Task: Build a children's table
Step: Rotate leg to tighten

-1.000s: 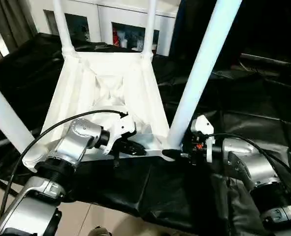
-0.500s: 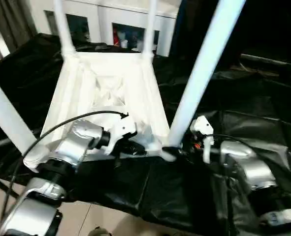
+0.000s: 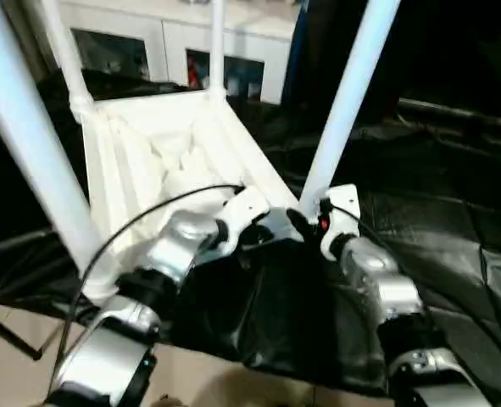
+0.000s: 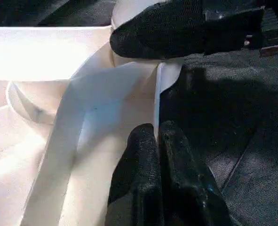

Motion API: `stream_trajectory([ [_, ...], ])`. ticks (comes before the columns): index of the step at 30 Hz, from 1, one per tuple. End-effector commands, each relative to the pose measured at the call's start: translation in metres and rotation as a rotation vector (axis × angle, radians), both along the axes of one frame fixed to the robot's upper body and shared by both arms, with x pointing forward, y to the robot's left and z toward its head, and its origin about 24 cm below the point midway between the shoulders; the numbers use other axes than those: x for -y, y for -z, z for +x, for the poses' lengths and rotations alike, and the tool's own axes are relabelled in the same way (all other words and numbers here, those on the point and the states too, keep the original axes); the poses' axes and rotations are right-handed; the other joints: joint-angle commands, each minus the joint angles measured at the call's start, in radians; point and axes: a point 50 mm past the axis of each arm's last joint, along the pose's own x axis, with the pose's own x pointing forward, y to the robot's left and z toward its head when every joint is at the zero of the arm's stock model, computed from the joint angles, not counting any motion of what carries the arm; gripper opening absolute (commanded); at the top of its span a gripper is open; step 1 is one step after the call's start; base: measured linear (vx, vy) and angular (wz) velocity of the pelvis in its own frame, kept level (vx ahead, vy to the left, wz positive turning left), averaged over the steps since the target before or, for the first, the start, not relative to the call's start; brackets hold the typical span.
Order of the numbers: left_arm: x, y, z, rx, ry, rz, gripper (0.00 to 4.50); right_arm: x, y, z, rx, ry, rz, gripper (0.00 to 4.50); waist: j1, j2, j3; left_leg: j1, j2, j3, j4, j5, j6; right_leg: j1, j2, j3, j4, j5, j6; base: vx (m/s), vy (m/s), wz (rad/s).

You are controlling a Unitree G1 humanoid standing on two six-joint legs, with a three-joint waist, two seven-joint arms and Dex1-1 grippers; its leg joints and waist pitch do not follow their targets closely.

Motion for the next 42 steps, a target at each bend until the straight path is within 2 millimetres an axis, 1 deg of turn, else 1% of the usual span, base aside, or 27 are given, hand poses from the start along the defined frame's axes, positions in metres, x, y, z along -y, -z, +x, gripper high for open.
stream_trajectory([
  [1,0.035,0.000,-0.009,-0.005,0.089,-0.054,0.00,-0.047,-0.001,-0.009,0.000,-0.233,0.058,3.41,-0.004,0.003,-0.048,0.005,-0.004,0.002,-0.075,-0.409,0.009,0.025,-0.032,0.020,-0.092,-0.468,-0.102,0.000,0.000,0.00],
  [4,0.029,-0.001,-0.009,-0.010,0.104,-0.071,0.00,-0.036,-0.007,-0.006,0.034,-0.263,0.052,3.66,-0.002,0.002,-0.049,0.003,-0.003,0.004,-0.075,-0.400,0.016,0.029,-0.032,0.021,-0.089,-0.443,-0.115,0.000,0.000,0.00],
  [5,0.029,-0.001,-0.009,-0.010,0.104,-0.071,0.00,-0.036,-0.007,-0.006,0.034,-0.263,0.052,3.66,-0.001,0.002,-0.050,0.002,-0.002,0.005,-0.075,-0.389,0.019,0.029,-0.032,0.024,-0.086,-0.417,-0.124,0.000,0.000,0.00],
  [6,0.023,-0.003,-0.009,-0.021,0.130,-0.085,0.00,-0.026,-0.011,-0.007,0.053,-0.334,0.052,3.66,0.000,-0.001,-0.050,0.001,-0.002,0.006,-0.074,-0.383,0.024,0.031,-0.033,0.024,-0.085,-0.407,-0.132,0.000,0.000,0.00],
  [8,0.017,-0.004,-0.011,-0.034,0.156,-0.096,0.00,-0.017,-0.014,-0.009,0.062,-0.406,0.048,3.66,0.002,-0.001,-0.051,0.000,-0.002,0.008,-0.073,-0.371,0.033,0.034,-0.034,0.024,-0.083,-0.392,-0.138,0.000,0.000,0.00],
  [9,0.011,-0.005,-0.012,-0.050,0.185,-0.107,0.00,-0.008,-0.016,-0.014,0.063,-0.492,0.032,3.66,0.007,-0.003,-0.053,-0.001,0.001,0.011,-0.071,-0.333,0.045,0.036,-0.034,0.027,-0.077,-0.341,-0.155,0.000,0.000,0.00],
  [13,0.000,-0.008,-0.017,-0.086,0.265,-0.116,0.00,0.007,-0.018,-0.023,0.042,-0.631,-0.001,3.66,0.014,-0.006,-0.055,-0.004,0.002,0.016,-0.066,-0.276,0.068,0.041,-0.034,0.030,-0.069,-0.280,-0.184,0.000,0.000,0.00],
  [14,-0.002,-0.009,-0.018,-0.094,0.281,-0.120,0.00,0.010,-0.018,-0.024,0.037,-0.650,-0.002,3.66,0.015,-0.005,-0.055,-0.004,0.002,0.017,-0.066,-0.268,0.069,0.040,-0.034,0.029,-0.068,-0.274,-0.188,0.000,0.000,0.00],
  [15,-0.008,-0.010,-0.020,-0.115,0.316,-0.122,0.00,0.016,-0.020,-0.028,0.026,-0.698,-0.013,3.66,0.018,-0.003,-0.059,-0.004,0.002,0.017,-0.065,-0.231,0.068,0.043,-0.034,0.029,-0.062,-0.237,-0.199,0.000,0.000,0.00],
  [17,-0.012,-0.011,-0.022,-0.138,0.337,-0.120,0.00,0.020,-0.021,-0.029,0.022,-0.722,-0.024,3.66,0.022,-0.002,-0.059,-0.005,0.004,0.017,-0.064,-0.205,0.071,0.044,-0.032,0.029,-0.055,-0.192,-0.214,0.000,0.000,0.00],
  [18,-0.022,-0.012,-0.025,-0.185,0.382,-0.107,0.00,0.028,-0.022,-0.033,0.005,-0.768,-0.042,3.66,0.026,0.000,-0.059,-0.004,0.005,0.015,-0.064,-0.201,0.070,0.048,-0.032,0.028,-0.052,-0.178,-0.220,0.000,0.000,0.00],
  [19,-0.024,-0.012,-0.026,-0.194,0.391,-0.105,0.00,0.029,-0.022,-0.033,-0.001,-0.778,-0.042,3.66,0.026,0.001,-0.059,-0.005,0.004,0.016,-0.064,-0.197,0.073,0.048,-0.031,0.029,-0.049,-0.165,-0.223,0.000,0.000,0.00],
  [21,-0.031,-0.014,-0.027,-0.224,0.399,-0.108,0.00,0.035,-0.022,-0.035,-0.015,-0.805,-0.052,3.66,0.026,0.004,-0.058,-0.001,0.007,0.017,-0.064,-0.211,0.071,0.043,-0.029,0.029,-0.046,-0.132,-0.245,0.000,0.000,0.00],
  [22,-0.032,-0.014,-0.027,-0.225,0.400,-0.108,0.00,0.035,-0.023,-0.036,-0.016,-0.806,-0.053,3.66,0.026,0.004,-0.059,-0.001,0.007,0.017,-0.064,-0.213,0.069,0.044,-0.029,0.029,-0.045,-0.129,-0.248,0.000,0.000,0.00],
  [24,-0.037,-0.015,-0.026,-0.220,0.397,-0.102,0.00,0.036,-0.022,-0.037,-0.023,-0.812,-0.054,3.66,0.025,0.006,-0.057,-0.001,0.006,0.016,-0.065,-0.236,0.055,0.045,-0.030,0.029,-0.045,-0.145,-0.247,0.000,0.000,0.00],
  [26,-0.038,-0.015,-0.026,-0.218,0.395,-0.102,0.00,0.036,-0.022,-0.037,-0.025,-0.815,-0.055,3.66,0.024,0.003,-0.057,-0.001,0.005,0.017,-0.065,-0.246,0.052,0.045,-0.030,0.030,-0.048,-0.160,-0.242,0.000,0.000,0.00],
  [27,-0.039,-0.016,-0.025,-0.213,0.389,-0.101,0.00,0.035,-0.021,-0.037,-0.029,-0.821,-0.052,3.66,0.025,0.003,-0.057,0.000,0.005,0.017,-0.065,-0.255,0.048,0.044,-0.032,0.031,-0.051,-0.184,-0.234,0.000,0.000,0.00],
  [29,-0.039,-0.016,-0.025,-0.211,0.386,-0.100,0.00,0.034,-0.021,-0.038,-0.031,-0.823,-0.050,3.66,0.026,0.003,-0.057,0.001,0.005,0.017,-0.065,-0.252,0.046,0.044,-0.033,0.031,-0.052,-0.191,-0.230,0.000,0.000,0.00],
  [30,-0.040,-0.017,-0.025,-0.209,0.385,-0.101,0.00,0.033,-0.021,-0.038,-0.033,-0.824,-0.042,3.52,0.027,0.003,-0.057,0.001,0.005,0.017,-0.065,-0.251,0.045,0.044,-0.033,0.031,-0.052,-0.195,-0.227,0.000,0.000,0.00],
  [31,-0.040,-0.017,-0.025,-0.209,0.385,-0.101,0.00,0.033,-0.021,-0.038,-0.033,-0.824,-0.042,3.52,0.027,0.003,-0.057,0.000,0.005,0.017,-0.065,-0.248,0.044,0.045,-0.033,0.031,-0.051,-0.195,-0.226,0.000,0.000,0.00],
  [32,-0.041,-0.018,-0.024,-0.205,0.383,-0.102,0.00,0.032,-0.021,-0.039,-0.033,-0.828,-0.030,3.33,0.027,0.003,-0.058,-0.001,0.005,0.017,-0.065,-0.243,0.043,0.045,-0.032,0.031,-0.050,-0.189,-0.225,0.000,0.000,0.00],
  [33,-0.041,-0.019,-0.024,-0.202,0.381,-0.103,0.00,0.030,-0.021,-0.039,-0.033,-0.832,-0.022,3.33,0.027,0.003,-0.057,-0.001,0.005,0.017,-0.065,-0.241,0.043,0.044,-0.032,0.031,-0.050,-0.186,-0.226,0.000,0.000,0.00],
  [35,-0.041,-0.019,-0.024,-0.199,0.378,-0.103,0.00,0.029,-0.021,-0.040,-0.033,-0.835,-0.017,3.15,0.027,0.003,-0.058,0.000,0.005,0.017,-0.064,-0.237,0.044,0.044,-0.031,0.031,-0.049,-0.176,-0.229,0.000,0.000,0.00],
  [36,-0.041,-0.019,-0.023,-0.187,0.370,-0.104,0.00,0.028,-0.020,-0.040,-0.033,-0.829,-0.007,2.95,0.027,0.004,-0.058,0.000,0.005,0.017,-0.065,-0.237,0.044,0.045,-0.031,0.031,-0.049,-0.172,-0.231,0.000,0.000,0.00],
  [38,-0.039,-0.019,-0.021,-0.170,0.357,-0.104,0.00,0.027,-0.019,-0.041,-0.032,-0.811,0.007,2.89,0.027,0.003,-0.058,0.000,0.005,0.017,-0.064,-0.241,0.043,0.045,-0.031,0.031,-0.049,-0.177,-0.229,0.000,0.000,0.00],
  [41,-0.036,-0.018,-0.017,-0.140,0.314,-0.113,0.00,0.024,-0.014,-0.039,-0.039,-0.749,0.009,2.69,0.028,0.002,-0.056,0.000,0.004,0.017,-0.065,-0.250,0.038,0.043,-0.032,0.031,-0.052,-0.201,-0.222,0.000,0.000,0.00],
  [42,-0.030,-0.018,-0.012,-0.108,0.261,-0.123,0.00,0.022,-0.007,-0.036,-0.055,-0.673,-0.018,2.66,0.027,0.002,-0.054,-0.002,0.004,0.016,-0.067,-0.269,0.030,0.041,-0.034,0.031,-0.056,-0.246,-0.207,0.000,0.000,0.00],
])
